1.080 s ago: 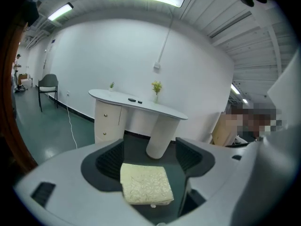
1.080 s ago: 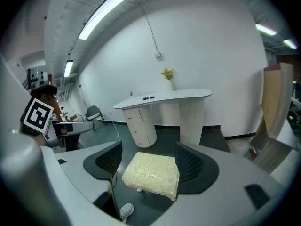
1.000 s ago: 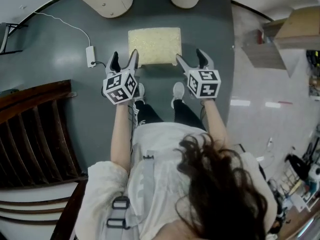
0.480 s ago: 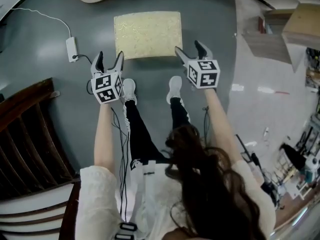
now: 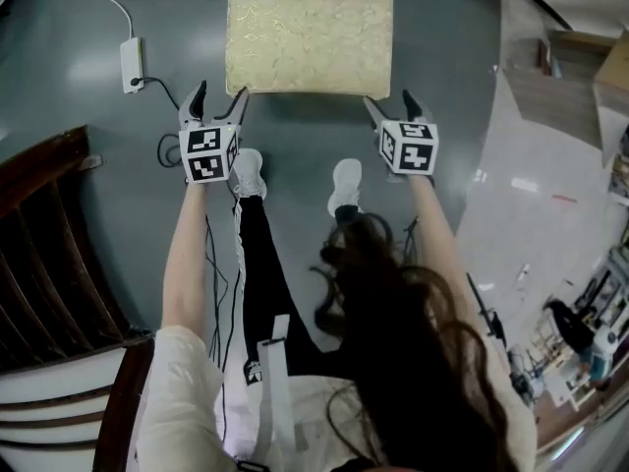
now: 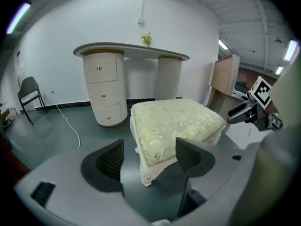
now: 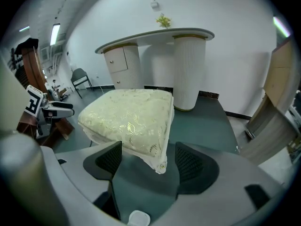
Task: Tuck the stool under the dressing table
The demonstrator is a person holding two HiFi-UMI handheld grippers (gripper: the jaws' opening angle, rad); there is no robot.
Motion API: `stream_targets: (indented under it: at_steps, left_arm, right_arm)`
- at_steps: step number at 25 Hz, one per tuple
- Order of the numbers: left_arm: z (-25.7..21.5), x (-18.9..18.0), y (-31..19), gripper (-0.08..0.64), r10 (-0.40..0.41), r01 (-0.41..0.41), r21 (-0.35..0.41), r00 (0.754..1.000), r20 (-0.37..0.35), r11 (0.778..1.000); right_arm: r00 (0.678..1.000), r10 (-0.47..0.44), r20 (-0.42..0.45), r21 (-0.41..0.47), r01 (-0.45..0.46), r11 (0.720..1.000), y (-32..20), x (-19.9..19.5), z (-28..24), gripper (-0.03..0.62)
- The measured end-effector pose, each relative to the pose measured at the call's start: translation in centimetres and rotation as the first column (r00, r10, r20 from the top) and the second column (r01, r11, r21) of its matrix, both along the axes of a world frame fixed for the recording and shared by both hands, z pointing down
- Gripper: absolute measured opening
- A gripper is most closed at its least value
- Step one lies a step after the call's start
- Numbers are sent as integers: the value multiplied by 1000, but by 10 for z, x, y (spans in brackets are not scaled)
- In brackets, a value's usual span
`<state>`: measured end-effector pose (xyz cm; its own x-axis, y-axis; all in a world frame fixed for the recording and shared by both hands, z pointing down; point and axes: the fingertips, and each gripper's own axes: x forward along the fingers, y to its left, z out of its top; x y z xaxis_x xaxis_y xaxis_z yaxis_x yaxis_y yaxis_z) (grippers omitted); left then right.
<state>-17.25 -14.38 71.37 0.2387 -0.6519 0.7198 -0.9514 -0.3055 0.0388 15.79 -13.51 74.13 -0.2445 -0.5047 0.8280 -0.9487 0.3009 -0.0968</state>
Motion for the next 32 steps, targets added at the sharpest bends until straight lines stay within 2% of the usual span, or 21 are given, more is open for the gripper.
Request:
stream_targets:
  at_steps: [2, 5, 7, 9, 12, 18, 24, 32]
  left_arm:
    - [27, 0, 5, 324, 15, -15, -2, 1000, 16, 1000]
    - [36, -4, -6, 325, -4, 5, 80, 1000, -13, 997]
    - [35, -6, 0, 325, 9, -9, 110, 1000, 0, 994]
    - [46, -5, 15, 325, 57, -61, 82, 997, 47, 995]
    - [76, -1, 35, 324, 102, -103, 7, 992, 67, 995]
    - [119, -11, 35, 324, 9, -4, -59, 997, 72, 998]
    - [140, -7, 29, 324, 52, -42, -91, 992, 118, 995]
    - [149, -6, 14, 324, 73, -58, -115, 989, 132, 992]
  right_arm:
    - [999, -30, -25, -7, 30, 1000, 5, 5, 25, 353]
    - [996, -64, -66, -24, 63, 998, 1, 15, 55, 353]
    - [994, -72, -81, -51, 68, 996, 9, 20, 70, 353]
    - [992, -95, -88, -70, 89, 994, 19, 20, 82, 354]
    - [989, -113, -96, -78, 106, 991, 24, 21, 93, 354]
    - [990, -109, -86, -69, 103, 992, 19, 14, 110, 353]
    - [986, -140, -94, -65, 135, 989, 9, 5, 124, 353]
    - [989, -105, -108, -72, 97, 993, 5, 7, 135, 352]
